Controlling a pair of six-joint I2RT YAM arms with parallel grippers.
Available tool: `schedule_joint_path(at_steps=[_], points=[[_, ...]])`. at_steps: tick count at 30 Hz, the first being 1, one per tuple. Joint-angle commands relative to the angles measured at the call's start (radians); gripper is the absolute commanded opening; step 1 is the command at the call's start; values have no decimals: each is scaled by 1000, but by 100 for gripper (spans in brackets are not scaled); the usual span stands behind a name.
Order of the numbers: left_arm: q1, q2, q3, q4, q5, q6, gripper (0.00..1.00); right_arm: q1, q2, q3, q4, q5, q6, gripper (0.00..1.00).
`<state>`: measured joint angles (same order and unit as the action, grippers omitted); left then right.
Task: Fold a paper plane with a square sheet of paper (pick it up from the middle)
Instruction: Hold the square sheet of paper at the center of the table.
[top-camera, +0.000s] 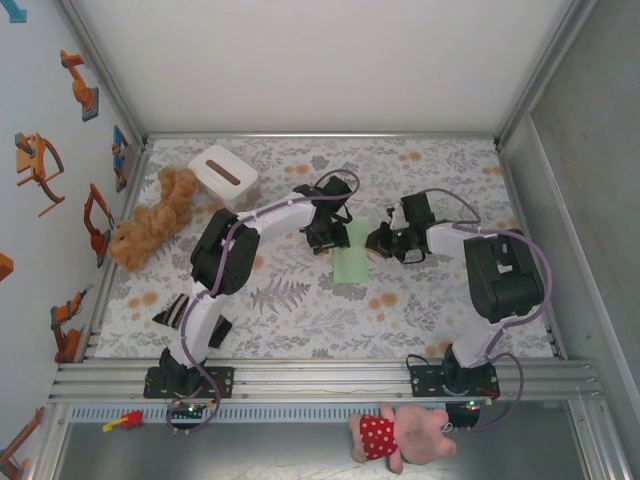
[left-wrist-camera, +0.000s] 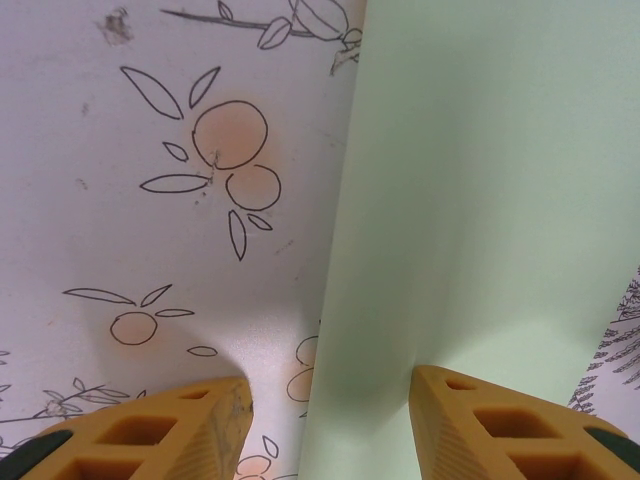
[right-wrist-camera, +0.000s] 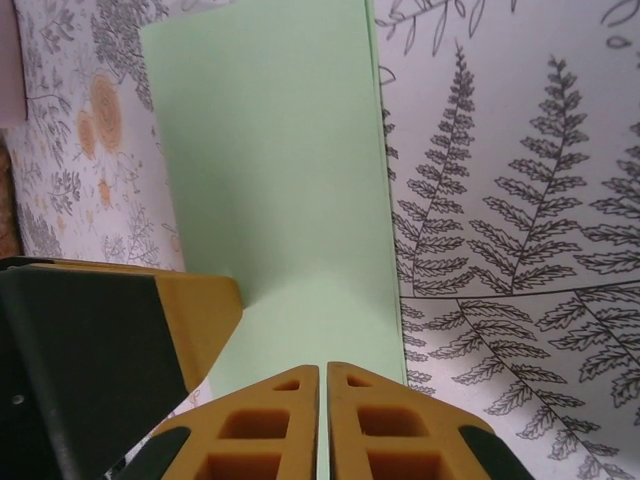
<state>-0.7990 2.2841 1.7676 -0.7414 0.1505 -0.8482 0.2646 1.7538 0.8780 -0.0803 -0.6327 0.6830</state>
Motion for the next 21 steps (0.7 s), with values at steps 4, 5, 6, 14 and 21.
schedule_joint_path(at_steps=[4,5,6,14,21], points=[[-28,241,-102,-14,1,24,49,13,47,36,17,-49,7,7],[-28,242,-103,-14,2,25,49,16,51,38,18,-51,7,7],[-28,242,-101,-14,3,26,49,18,57,41,17,-50,6,6],[-28,247,-101,-14,7,28,49,22,84,45,-6,-25,-7,5],[-28,240,-104,-13,6,29,49,21,106,45,-84,48,-44,4]])
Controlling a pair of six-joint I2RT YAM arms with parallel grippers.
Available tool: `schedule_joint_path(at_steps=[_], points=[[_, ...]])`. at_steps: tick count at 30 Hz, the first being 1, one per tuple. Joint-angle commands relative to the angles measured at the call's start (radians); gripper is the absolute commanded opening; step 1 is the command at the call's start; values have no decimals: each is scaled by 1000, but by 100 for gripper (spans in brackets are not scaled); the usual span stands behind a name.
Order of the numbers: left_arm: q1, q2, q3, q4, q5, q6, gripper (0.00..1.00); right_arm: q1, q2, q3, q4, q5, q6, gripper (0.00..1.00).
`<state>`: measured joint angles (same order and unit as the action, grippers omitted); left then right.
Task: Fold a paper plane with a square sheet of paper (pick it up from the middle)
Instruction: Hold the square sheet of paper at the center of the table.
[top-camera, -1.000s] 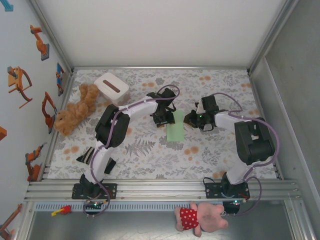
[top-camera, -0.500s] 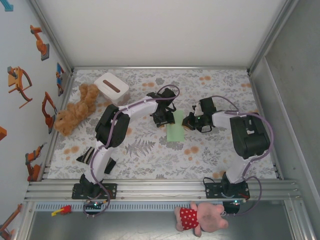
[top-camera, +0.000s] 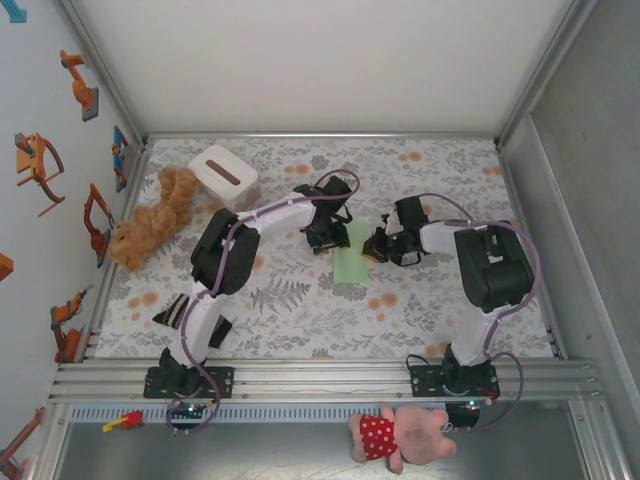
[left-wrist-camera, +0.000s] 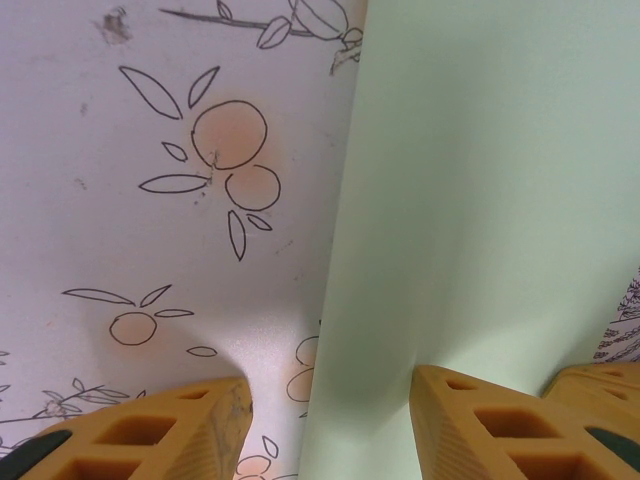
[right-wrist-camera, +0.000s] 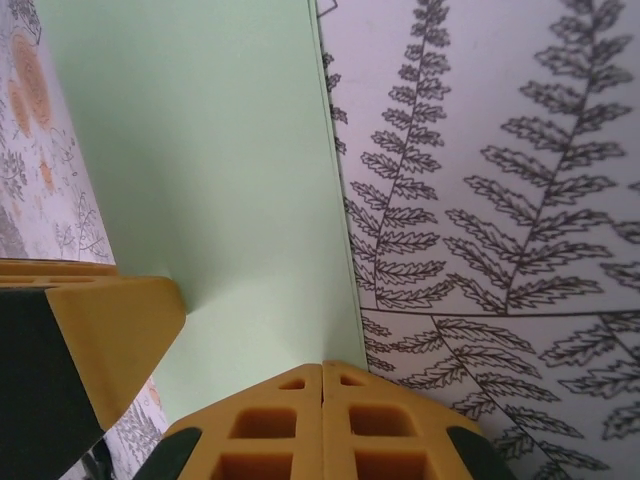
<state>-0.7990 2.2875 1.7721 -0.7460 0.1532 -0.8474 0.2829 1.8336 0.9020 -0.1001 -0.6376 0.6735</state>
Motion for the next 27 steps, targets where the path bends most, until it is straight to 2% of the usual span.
schedule_joint_path(at_steps=[1,6,10,14,17,22,27], points=[[-28,232,-109,-9,3,27,49,4,32,21,-77,67,-42,4],[-20,170,-110,-12,6,31,49,3,62,21,-118,101,-54,3],[-6,56,-89,-13,22,50,53,4,80,10,-112,62,-56,2],[27,-89,-63,-14,-32,61,56,18,103,13,-113,60,-55,2],[58,-200,-109,14,-76,62,56,35,115,23,-104,55,-43,2],[100,-377,-288,190,-46,44,56,71,133,37,-80,47,-15,2],[103,-453,-421,420,106,7,50,98,151,64,-83,49,-7,2]])
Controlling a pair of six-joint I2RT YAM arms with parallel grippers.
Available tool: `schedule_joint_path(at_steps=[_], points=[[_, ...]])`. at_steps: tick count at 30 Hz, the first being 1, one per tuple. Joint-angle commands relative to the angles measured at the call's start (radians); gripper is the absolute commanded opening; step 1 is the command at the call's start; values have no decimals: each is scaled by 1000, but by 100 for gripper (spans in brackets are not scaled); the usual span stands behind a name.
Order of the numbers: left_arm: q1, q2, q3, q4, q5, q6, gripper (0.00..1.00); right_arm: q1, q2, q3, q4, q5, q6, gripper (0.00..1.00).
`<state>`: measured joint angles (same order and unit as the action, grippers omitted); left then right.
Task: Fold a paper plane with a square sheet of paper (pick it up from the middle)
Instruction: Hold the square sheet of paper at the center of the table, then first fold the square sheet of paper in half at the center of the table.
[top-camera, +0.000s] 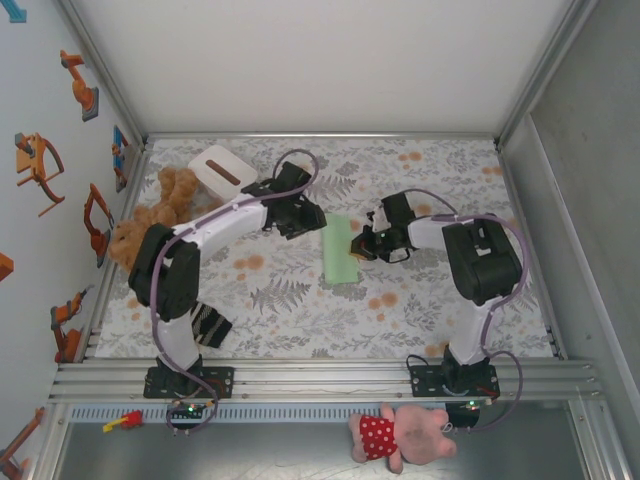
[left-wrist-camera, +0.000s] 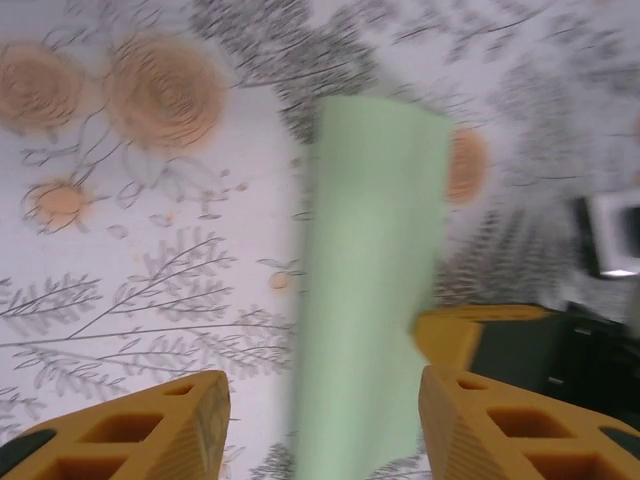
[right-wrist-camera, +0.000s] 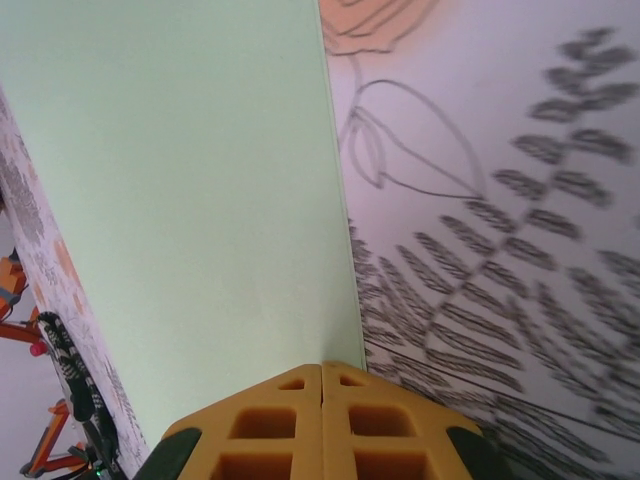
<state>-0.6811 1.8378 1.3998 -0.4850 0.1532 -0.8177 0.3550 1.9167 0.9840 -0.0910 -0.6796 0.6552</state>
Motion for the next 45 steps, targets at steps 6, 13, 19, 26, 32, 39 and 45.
schedule_joint_path(at_steps=[6,13,19,26,32,39,45], points=[[-47,90,-56,252,228,-86,33,28,84,-10,-119,123,6,1],[-65,158,-48,249,239,-112,21,28,102,-18,-142,174,-3,0],[-68,201,-38,187,225,-79,18,27,107,-21,-160,205,-14,0],[-70,217,-30,178,251,-47,17,28,112,-28,-159,210,-17,0],[-80,233,-30,193,254,-48,17,27,112,-31,-156,219,-11,0],[-75,248,-35,184,238,-26,16,28,116,-34,-167,232,-18,0],[-64,265,-31,143,223,8,16,27,118,-33,-186,249,-33,0]])
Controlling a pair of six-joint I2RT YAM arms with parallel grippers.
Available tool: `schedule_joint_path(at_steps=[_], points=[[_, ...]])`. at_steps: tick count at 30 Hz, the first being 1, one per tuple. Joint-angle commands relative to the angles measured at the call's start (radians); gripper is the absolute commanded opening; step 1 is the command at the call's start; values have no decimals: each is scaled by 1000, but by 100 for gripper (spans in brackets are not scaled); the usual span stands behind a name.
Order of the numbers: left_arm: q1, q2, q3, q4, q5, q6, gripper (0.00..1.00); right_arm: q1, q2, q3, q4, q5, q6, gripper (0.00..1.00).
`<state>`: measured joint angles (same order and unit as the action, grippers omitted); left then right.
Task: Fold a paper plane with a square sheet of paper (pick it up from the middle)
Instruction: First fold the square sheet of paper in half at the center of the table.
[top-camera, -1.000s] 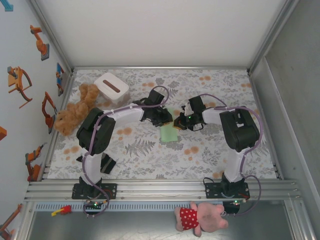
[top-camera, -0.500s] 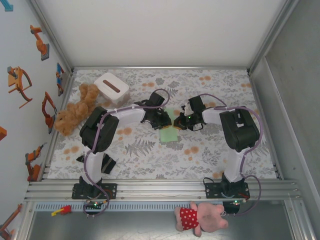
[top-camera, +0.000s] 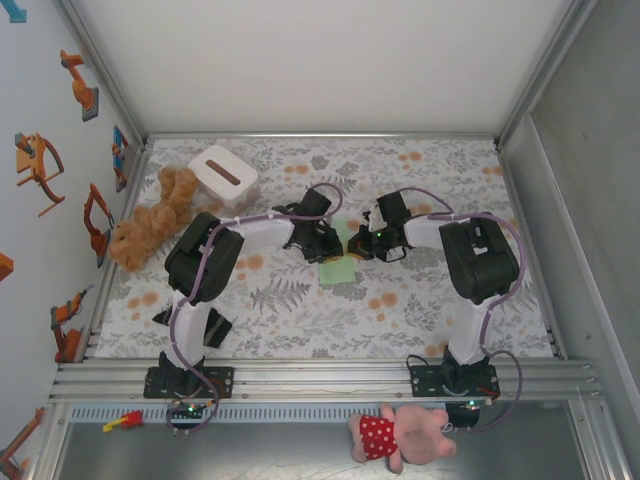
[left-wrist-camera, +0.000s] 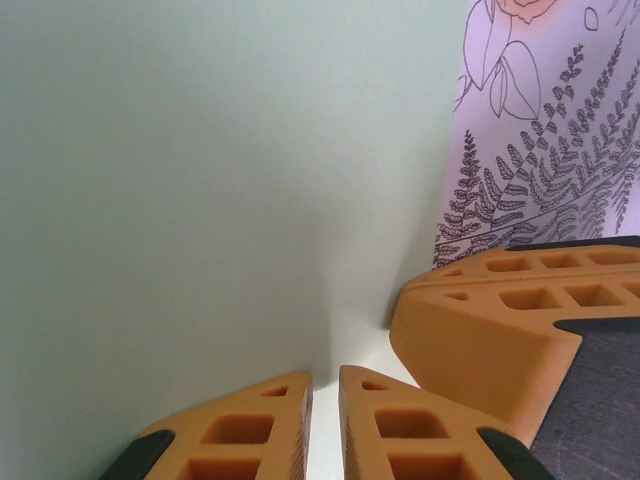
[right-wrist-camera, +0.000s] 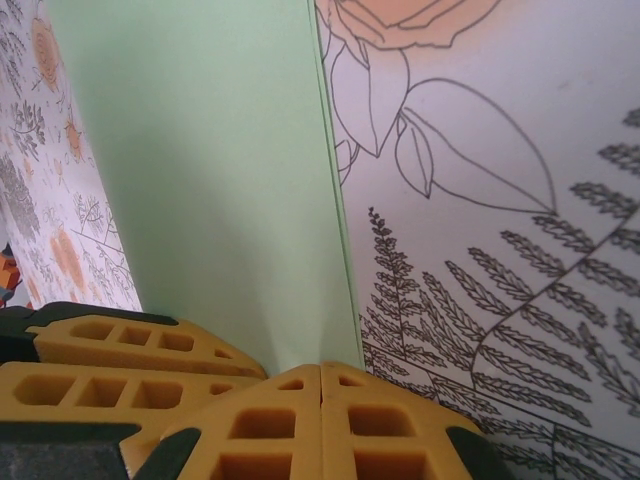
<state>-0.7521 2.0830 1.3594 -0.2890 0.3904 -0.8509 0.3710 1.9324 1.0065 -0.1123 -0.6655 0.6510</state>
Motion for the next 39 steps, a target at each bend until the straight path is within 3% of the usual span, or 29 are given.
schedule_joint_path(at_steps=[1,21,28,33,39], points=[[11,20,7,-58,-14,44,16,11,105,-54,-169,236,-33,0],[113,-68,-193,29,79,104,21,10,151,-1,-321,379,-116,0],[161,-162,-253,-2,42,142,20,11,148,7,-318,374,-115,0],[155,-246,-227,53,42,152,20,10,145,8,-310,357,-112,0],[95,-115,-136,178,104,84,20,9,151,6,-295,343,-105,0]])
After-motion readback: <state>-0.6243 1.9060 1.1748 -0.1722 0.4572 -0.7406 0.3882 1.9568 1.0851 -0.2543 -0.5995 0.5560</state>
